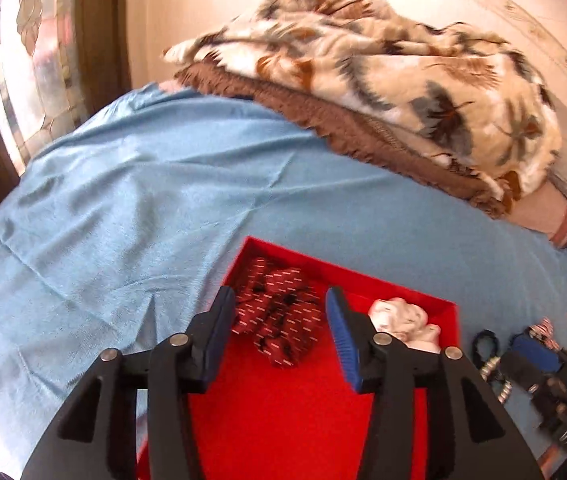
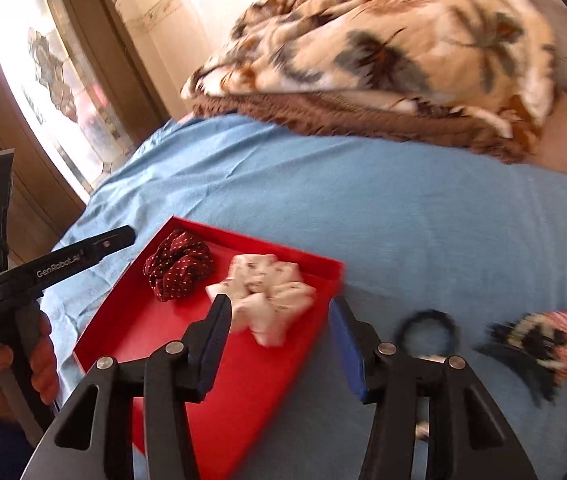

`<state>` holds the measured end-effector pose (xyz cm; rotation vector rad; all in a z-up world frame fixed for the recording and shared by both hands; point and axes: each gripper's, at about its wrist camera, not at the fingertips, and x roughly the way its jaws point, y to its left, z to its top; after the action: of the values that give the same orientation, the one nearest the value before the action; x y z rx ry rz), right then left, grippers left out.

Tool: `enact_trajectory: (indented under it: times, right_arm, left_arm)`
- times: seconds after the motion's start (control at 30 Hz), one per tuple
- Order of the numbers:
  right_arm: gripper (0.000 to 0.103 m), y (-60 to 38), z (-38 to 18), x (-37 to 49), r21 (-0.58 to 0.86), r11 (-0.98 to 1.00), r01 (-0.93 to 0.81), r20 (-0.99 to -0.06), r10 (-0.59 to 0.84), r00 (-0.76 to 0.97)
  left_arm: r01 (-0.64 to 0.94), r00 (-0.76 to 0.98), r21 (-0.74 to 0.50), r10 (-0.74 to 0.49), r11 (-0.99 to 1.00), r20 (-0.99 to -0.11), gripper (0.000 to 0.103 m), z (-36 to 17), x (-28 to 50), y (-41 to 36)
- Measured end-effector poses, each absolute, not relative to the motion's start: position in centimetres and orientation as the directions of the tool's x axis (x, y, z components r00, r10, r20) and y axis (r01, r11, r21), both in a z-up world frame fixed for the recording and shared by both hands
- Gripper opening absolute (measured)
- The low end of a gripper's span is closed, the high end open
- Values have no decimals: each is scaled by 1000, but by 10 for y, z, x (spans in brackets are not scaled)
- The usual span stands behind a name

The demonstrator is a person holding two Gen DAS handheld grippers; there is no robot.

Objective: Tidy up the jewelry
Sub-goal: 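Grasp the pearl bracelet with left tool while right tool grasps brown sheer scrunchie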

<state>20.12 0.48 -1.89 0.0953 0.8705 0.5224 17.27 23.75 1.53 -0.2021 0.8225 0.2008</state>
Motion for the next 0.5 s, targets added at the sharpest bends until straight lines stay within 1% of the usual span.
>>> enact_trajectory:
  times: [0.07,0.13,0.33,0.5]
  right_arm:
    - [62,-24,-12,192,292,882,-370,-695,461,551]
    - [63,-64,-8,179,305,897,-320,-689,439,577]
    - [64,-189,-12,137,303,945,-119,-702,306,643]
    - [65,-266,-27,113,259,966,20,-729,182,660]
  left_arm:
    - [-218,680,-92,83,972,-728,53,23,164,219]
    - [-169,690,-90,53,981,-722,56,28,158,196]
    - [-20,662,-79,-46,997,-748,56,19,157,119]
    - [61,593,-82,-102,995,-798,56,-13,168,60]
